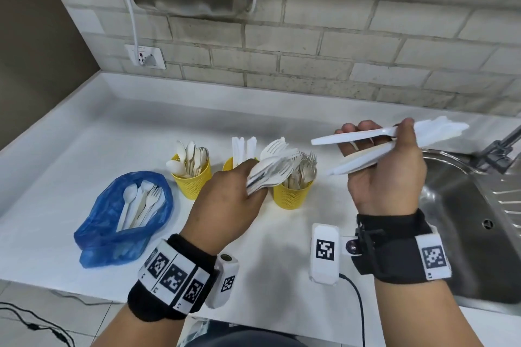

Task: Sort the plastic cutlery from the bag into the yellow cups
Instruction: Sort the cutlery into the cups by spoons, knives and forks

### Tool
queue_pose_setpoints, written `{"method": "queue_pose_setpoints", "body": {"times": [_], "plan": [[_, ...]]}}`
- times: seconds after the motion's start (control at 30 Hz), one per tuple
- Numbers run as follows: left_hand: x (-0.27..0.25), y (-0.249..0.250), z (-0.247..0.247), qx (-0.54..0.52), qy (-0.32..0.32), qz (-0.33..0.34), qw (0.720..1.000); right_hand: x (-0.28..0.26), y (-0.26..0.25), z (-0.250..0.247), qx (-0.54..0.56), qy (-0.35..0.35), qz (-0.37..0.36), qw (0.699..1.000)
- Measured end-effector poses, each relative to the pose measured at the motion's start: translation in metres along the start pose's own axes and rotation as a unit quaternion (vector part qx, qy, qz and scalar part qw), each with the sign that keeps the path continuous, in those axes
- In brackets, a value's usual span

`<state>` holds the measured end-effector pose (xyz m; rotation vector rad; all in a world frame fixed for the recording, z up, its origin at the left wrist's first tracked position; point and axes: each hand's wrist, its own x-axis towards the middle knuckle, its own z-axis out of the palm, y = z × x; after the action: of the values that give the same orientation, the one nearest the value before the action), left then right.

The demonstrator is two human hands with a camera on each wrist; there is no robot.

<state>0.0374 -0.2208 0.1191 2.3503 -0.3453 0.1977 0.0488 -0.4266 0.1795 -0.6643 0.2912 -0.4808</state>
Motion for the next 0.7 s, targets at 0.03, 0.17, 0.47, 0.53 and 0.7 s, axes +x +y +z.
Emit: {"method": "queue_pose_setpoints", "body": {"times": [0.03, 0.17, 0.47, 0.53, 0.7], "plan": [[0.0, 0.002, 0.0, 0.032, 0.008, 0.009, 0.999, -0.001, -0.002, 0.0, -0.011, 0.004, -0.022, 1.0], [0.001, 0.007, -0.001, 0.102, 0.041, 0.035, 0.993, -0.008, -0.009, 0.005, -0.047, -0.023, -0.119, 0.992], [0.0, 0.01, -0.001, 0.048, 0.026, 0.01, 0.998, -0.025, -0.014, 0.006, -0.252, -0.238, -0.242, 0.906], [0.0, 0.01, -0.001, 0.014, 0.022, -0.003, 1.0, -0.027, -0.014, 0.002, -0.34, -0.271, -0.218, 0.874], [0.001, 0.014, 0.002, -0.056, 0.002, -0.056, 0.997, -0.026, -0.004, -0.01, -0.472, -0.352, -0.143, 0.796]]}}
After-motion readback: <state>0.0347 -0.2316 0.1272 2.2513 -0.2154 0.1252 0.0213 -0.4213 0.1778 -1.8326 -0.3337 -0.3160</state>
